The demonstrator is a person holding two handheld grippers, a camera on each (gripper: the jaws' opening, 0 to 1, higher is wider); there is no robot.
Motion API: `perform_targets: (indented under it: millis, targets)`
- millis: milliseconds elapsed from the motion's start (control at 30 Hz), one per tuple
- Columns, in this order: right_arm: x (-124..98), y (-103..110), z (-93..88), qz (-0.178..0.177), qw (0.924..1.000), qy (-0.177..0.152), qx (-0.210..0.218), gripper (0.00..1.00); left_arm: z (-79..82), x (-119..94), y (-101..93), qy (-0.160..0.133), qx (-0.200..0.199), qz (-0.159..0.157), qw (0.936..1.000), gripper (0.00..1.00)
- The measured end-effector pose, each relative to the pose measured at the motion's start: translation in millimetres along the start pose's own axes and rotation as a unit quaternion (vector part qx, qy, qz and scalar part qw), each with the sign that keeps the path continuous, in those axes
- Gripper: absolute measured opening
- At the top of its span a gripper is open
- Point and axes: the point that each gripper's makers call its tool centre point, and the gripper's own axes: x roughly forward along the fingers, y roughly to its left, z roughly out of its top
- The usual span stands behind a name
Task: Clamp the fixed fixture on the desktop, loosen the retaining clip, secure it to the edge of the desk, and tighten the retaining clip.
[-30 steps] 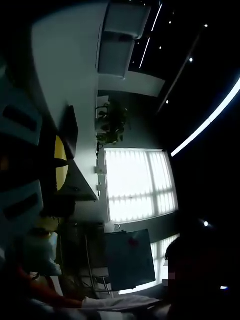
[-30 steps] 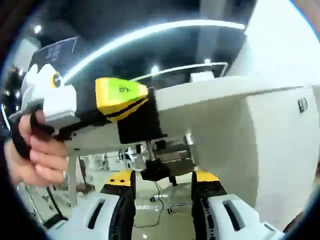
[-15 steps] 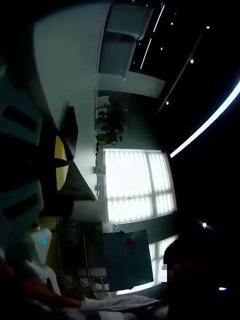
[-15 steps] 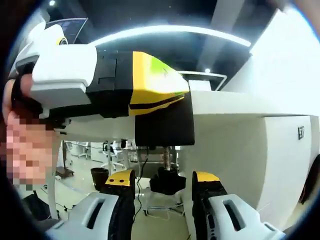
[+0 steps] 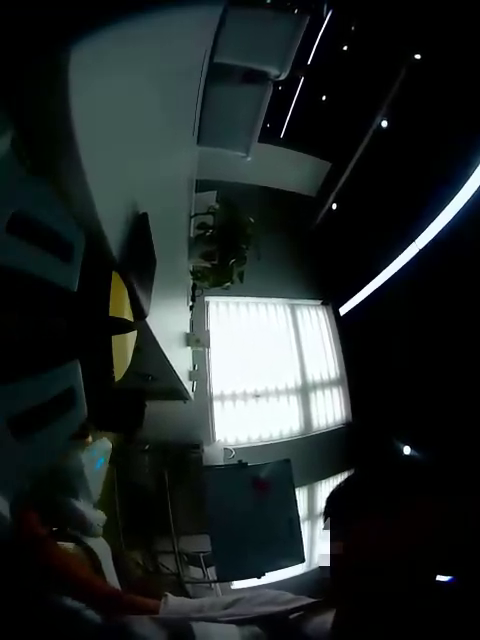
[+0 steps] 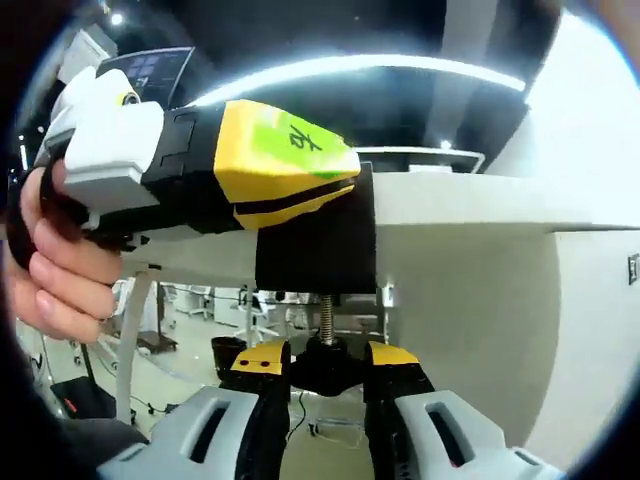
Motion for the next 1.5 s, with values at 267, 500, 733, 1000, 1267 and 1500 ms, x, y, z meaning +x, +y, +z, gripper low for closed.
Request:
perform_targets:
  millis: [267, 500, 733, 1000, 1267, 1500]
  targets:
    - [6.4, 8.8, -4.7, 0.142, 0.9888, -0.002, 0.047, 0.27, 0.2, -0.1, 0.2, -0.003, -0.001, 0.001, 1.0, 0.01]
    - [5.2, 6.3, -5.2, 0.13, 0.9908, 0.007, 0.038, 0.27, 0.0, 0.0, 0.1, -0.004, -0.002, 0.003, 1.0, 0.01]
    - [-9.2, -7.4, -17.9, 0.021, 0.995, 0.018, 0.096, 0.34, -0.2, 0.3, 0.2, -0.003, 0.001, 0.005, 1.0, 0.01]
    - [-34.5, -1.4, -14.4, -0.084, 0.9947, 0.03, 0.05, 0.47, -0.3, 0.3, 0.0, -0.004, 0.003, 0.005, 1.0, 0.01]
    - [-18.7, 7.6, -2.0, -0.137, 0.9897, 0.042, -0.01, 0.41, -0.1, 0.3, 0.2, -0.009, 0.007, 0.012, 0.9999, 0.01]
    - [-6.1, -8.6, -4.5, -0.158, 0.9862, 0.049, -0.007, 0.35, -0.1, 0.3, 0.1, -0.009, 0.004, 0.011, 0.9999, 0.01]
